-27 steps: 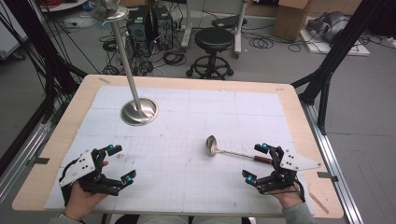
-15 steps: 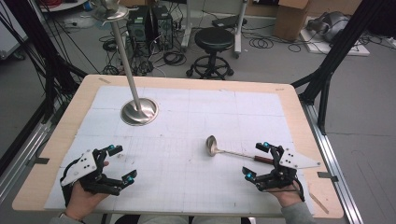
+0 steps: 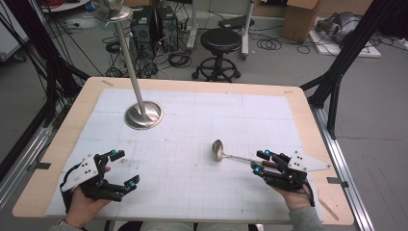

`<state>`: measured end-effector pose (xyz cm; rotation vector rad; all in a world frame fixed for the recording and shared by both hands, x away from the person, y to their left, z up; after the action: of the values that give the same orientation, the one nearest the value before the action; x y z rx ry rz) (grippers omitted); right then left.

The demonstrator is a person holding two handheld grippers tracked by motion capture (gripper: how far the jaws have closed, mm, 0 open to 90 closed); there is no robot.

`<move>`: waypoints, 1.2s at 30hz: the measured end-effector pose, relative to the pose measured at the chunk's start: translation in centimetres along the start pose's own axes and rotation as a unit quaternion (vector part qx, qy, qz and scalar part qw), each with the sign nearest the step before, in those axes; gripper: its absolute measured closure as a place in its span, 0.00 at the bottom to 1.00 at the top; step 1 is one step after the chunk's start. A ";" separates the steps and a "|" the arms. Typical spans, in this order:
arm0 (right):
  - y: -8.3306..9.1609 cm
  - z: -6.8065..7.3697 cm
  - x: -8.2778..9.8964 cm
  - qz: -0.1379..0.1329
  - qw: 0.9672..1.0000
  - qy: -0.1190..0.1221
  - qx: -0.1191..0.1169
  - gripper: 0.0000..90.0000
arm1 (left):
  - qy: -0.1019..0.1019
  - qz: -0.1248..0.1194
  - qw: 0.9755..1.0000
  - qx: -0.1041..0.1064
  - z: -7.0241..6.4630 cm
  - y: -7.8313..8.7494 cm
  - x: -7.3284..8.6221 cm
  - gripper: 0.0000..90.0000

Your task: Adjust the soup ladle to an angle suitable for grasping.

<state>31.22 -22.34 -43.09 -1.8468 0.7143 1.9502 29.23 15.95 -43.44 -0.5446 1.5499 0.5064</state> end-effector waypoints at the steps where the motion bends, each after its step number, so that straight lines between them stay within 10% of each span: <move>1: -0.2 -0.1 0.2 0.017 1.000 0.011 0.009 0.74 | -0.003 0.004 1.000 0.000 0.0 0.0 0.1 0.02; 9: -1.0 0.1 0.5 0.036 0.999 0.022 -0.008 0.98 | -0.003 0.006 1.000 -0.004 0.2 0.1 0.1 0.02; 22: -1.5 -1.2 0.7 0.050 0.999 0.019 -0.008 0.99 | -0.007 0.007 1.000 -0.003 0.3 0.1 0.1 0.02; 36: -2.3 -2.5 2.2 0.085 0.995 -0.050 0.002 0.99 | -0.006 0.015 1.000 -0.004 0.4 0.0 0.4 0.02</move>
<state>34.41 -22.20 -45.63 -1.7209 0.8662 2.1285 29.55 16.15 -43.87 -0.5252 1.5462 0.5384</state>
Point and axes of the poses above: each handheld gripper's, and its own axes: y roughly backward along the jaws, x roughly out of its underside, z roughly to its left, the point moved 10 cm from there along -y, roughly forward along the jaws, and after that the axes turned 6 degrees about -z, right-handed, at the moved point
